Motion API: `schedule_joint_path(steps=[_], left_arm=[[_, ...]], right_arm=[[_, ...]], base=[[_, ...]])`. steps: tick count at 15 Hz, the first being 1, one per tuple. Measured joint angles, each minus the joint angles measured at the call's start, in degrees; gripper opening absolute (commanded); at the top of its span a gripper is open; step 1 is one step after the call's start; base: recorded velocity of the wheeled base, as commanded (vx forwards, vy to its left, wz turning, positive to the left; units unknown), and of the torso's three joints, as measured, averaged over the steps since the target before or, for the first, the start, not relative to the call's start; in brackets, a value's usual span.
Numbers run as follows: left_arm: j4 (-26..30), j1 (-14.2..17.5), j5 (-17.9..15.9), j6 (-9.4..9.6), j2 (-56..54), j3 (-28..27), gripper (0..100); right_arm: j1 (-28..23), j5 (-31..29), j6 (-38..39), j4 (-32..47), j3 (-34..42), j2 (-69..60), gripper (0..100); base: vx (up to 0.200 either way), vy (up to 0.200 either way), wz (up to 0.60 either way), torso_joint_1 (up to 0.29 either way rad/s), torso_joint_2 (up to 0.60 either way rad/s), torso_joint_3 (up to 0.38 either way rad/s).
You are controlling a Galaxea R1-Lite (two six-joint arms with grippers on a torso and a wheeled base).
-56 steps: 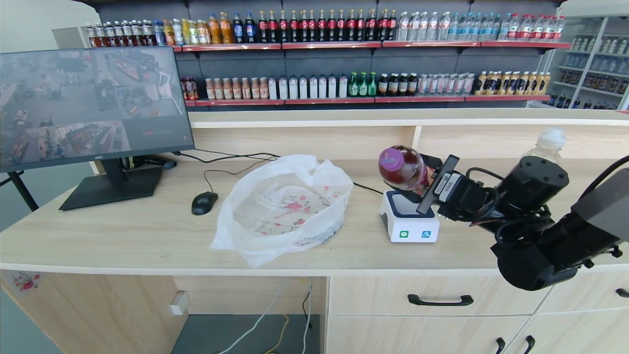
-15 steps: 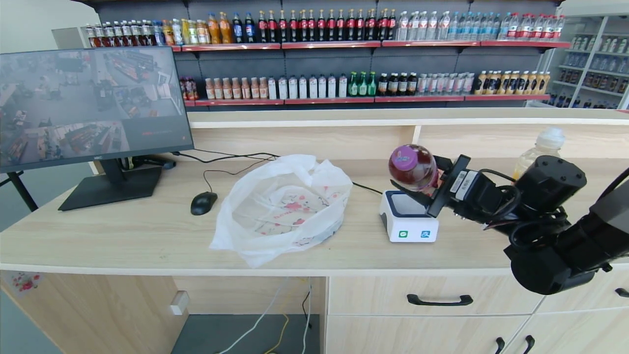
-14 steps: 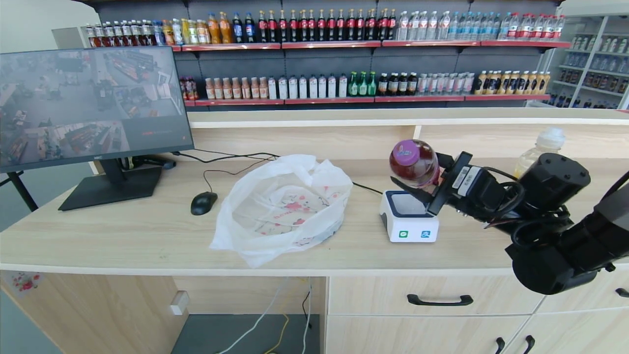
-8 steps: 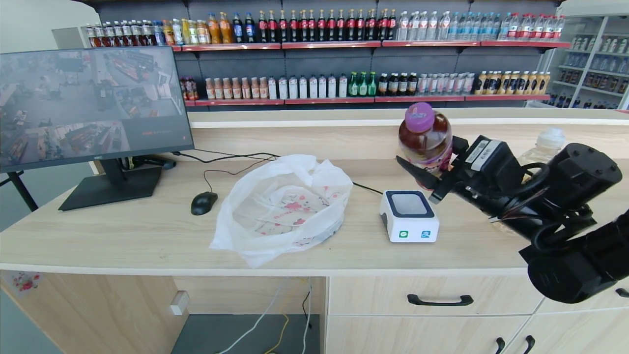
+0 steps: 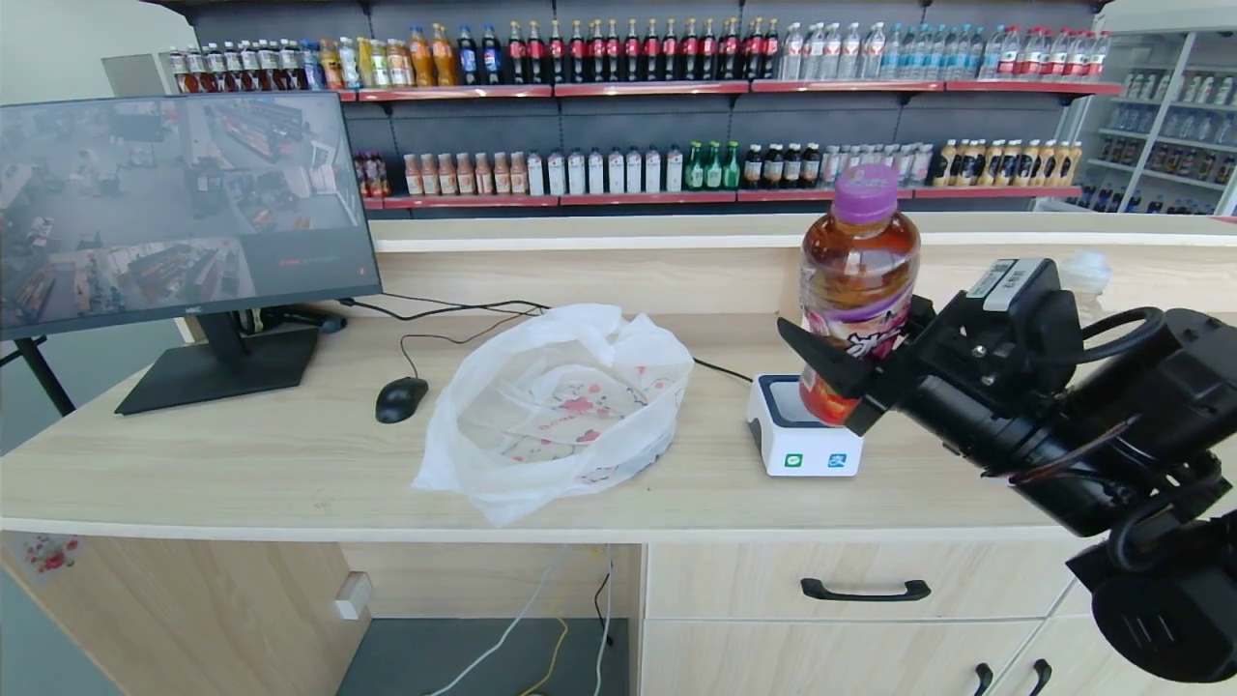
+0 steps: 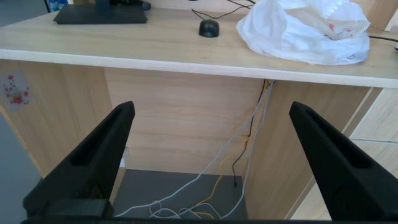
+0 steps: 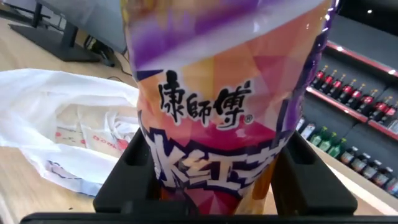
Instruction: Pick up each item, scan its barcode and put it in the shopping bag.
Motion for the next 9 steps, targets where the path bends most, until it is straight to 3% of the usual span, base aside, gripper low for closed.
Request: schedule_joint_path(steps=[4,9], left_arm=[[0.00,0.00,0.00,0.05,0.00,0.00,100],[0.00,0.00,0.00,0.05,0.00,0.00,100]], right_arm=[[-0.83,-4.46,9.19,0.06,3.71,-2.01,0],[-6.56,-5.86,14.65,-0.07,5.22,-4.00,0]], base=[[0.000,0.000,0.00,0.000,0.00,0.000],[0.000,0.000,0.00,0.000,0.00,0.000]])
